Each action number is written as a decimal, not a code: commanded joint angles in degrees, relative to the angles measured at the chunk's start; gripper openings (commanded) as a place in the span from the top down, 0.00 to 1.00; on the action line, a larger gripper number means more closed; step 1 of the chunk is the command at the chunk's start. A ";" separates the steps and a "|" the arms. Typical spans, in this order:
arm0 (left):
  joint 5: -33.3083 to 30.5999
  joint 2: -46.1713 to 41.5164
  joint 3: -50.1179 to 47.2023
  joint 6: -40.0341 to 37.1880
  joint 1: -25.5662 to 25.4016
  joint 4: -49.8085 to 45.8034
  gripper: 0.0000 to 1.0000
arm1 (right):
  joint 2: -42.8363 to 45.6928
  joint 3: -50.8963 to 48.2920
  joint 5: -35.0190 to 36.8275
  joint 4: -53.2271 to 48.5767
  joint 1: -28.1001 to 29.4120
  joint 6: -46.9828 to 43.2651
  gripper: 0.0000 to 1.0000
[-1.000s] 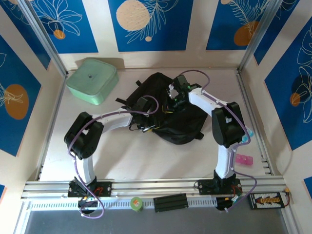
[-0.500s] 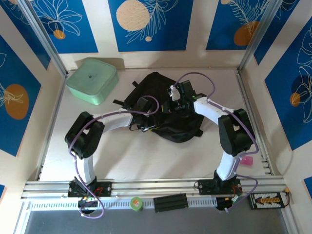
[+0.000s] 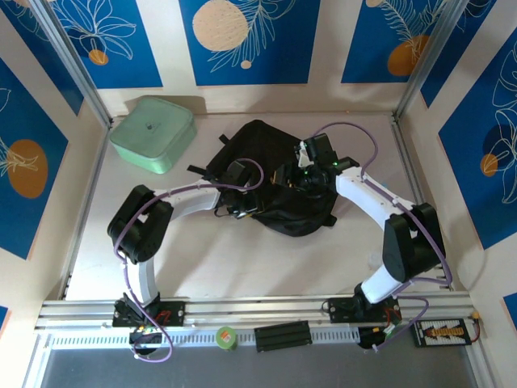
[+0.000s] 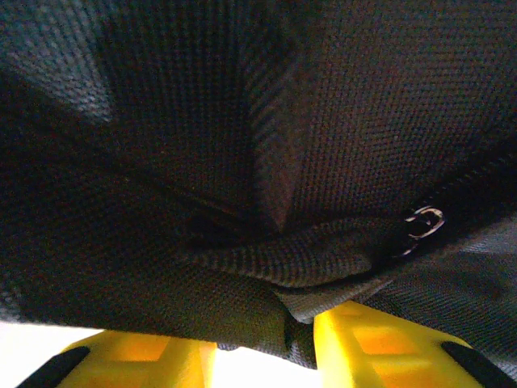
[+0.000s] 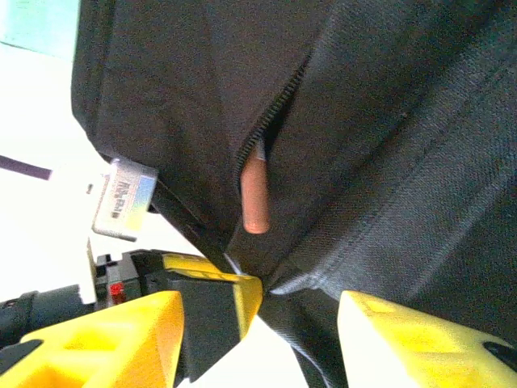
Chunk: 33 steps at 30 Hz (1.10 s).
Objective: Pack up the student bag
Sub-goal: Move a pen from the student bag.
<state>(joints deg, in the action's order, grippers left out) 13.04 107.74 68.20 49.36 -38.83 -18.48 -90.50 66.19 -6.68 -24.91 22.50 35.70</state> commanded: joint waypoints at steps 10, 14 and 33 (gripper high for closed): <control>-0.83 0.93 -0.88 -0.58 -0.55 -0.91 0.67 | -9.11 5.19 -5.00 0.69 1.75 1.34 0.80; -0.65 0.98 -0.77 -0.68 -0.50 -1.12 0.68 | -11.97 7.56 -6.79 2.40 2.27 1.26 0.85; 2.42 -15.23 -7.36 -0.14 3.67 1.95 0.55 | -1.44 5.28 -2.47 2.46 -0.13 -8.84 0.62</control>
<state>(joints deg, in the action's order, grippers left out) 14.17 96.90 63.07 48.97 -37.19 -16.84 -94.45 71.11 -11.29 -19.84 22.41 31.00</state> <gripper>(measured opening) 0.445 0.364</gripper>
